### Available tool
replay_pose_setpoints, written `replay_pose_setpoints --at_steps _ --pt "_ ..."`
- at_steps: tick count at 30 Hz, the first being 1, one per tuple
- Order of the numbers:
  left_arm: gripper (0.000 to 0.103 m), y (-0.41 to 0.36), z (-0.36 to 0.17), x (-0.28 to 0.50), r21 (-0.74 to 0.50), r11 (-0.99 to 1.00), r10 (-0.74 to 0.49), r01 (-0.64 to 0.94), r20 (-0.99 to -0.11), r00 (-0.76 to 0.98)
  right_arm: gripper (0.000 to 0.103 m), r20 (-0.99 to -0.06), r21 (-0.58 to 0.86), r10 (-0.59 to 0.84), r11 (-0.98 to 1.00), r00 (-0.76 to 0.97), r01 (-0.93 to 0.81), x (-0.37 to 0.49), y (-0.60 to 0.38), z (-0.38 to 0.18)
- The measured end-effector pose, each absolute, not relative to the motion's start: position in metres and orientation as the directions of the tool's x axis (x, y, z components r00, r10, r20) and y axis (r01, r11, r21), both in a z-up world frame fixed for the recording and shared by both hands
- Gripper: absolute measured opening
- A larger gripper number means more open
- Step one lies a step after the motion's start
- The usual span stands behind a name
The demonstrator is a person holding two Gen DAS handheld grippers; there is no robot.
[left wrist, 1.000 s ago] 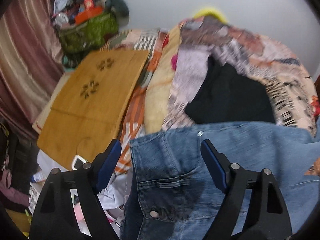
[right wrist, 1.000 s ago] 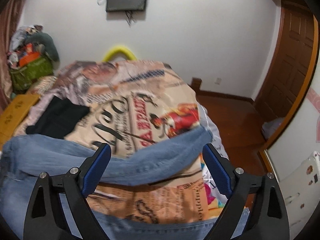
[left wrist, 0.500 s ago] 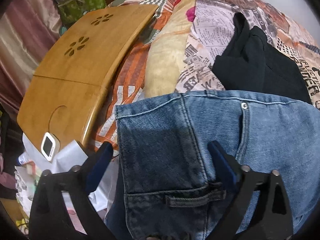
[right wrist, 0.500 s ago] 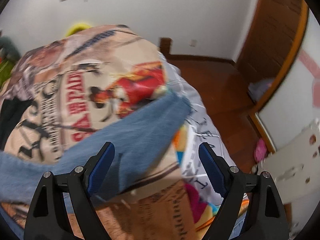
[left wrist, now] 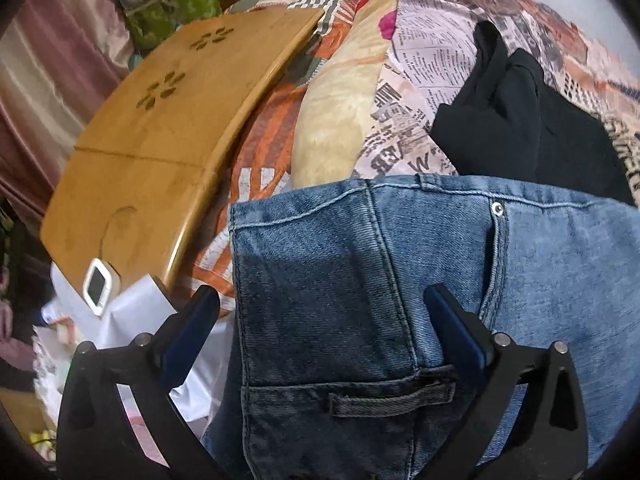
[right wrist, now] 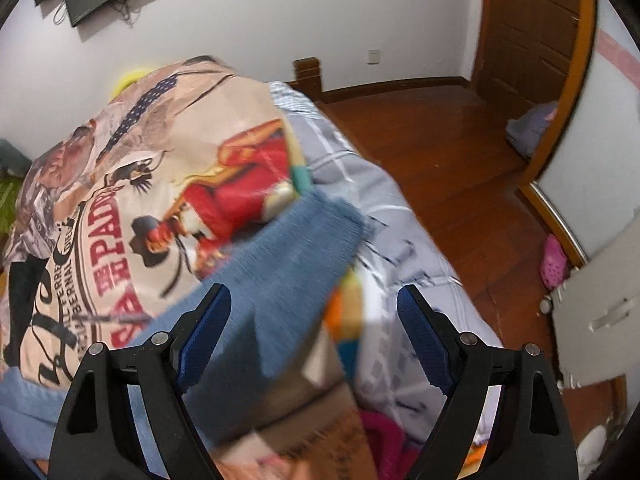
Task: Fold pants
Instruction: 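Move left tool to the jeans waistband while right tool reaches the leg hem, then close right tool on the frayed leg hem while left tool grips the waistband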
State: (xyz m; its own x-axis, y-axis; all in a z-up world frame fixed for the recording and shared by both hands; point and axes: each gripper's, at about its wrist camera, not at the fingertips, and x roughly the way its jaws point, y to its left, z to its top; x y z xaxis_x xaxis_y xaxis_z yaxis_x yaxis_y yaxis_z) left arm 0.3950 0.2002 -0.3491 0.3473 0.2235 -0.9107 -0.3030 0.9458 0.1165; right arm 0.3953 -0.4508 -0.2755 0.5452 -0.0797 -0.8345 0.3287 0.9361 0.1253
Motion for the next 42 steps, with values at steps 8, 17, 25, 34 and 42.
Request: replay_pose_setpoints --at_steps 8,17,25,34,42 --pt "0.092 0.183 -0.347 0.396 0.177 0.959 0.247 -0.222 -0.905 0.345 0.025 -0.898 0.079 -0.092 0.928 0.430 0.364 0.416 -0.458 -0.319" --pt "0.070 0.162 -0.338 0.393 0.258 0.949 0.307 -0.181 -0.884 0.352 0.008 -0.833 0.150 -0.089 0.914 0.546 0.377 0.359 -0.490 -0.278" --pt "0.066 0.164 -0.316 0.391 0.237 0.956 0.287 -0.175 -0.884 0.370 0.007 -0.826 0.098 -0.150 0.911 0.543 0.400 0.299 -0.508 -0.275" --pt "0.067 0.167 -0.299 0.374 0.175 0.972 0.225 -0.158 -0.886 0.405 0.012 -0.888 0.035 -0.175 0.896 0.425 0.443 0.247 -0.508 -0.302" --pt "0.070 0.186 -0.265 0.358 0.141 0.978 0.199 -0.156 -0.862 0.466 0.027 -0.817 -0.071 -0.250 0.938 0.520 0.338 0.232 -0.468 -0.235"
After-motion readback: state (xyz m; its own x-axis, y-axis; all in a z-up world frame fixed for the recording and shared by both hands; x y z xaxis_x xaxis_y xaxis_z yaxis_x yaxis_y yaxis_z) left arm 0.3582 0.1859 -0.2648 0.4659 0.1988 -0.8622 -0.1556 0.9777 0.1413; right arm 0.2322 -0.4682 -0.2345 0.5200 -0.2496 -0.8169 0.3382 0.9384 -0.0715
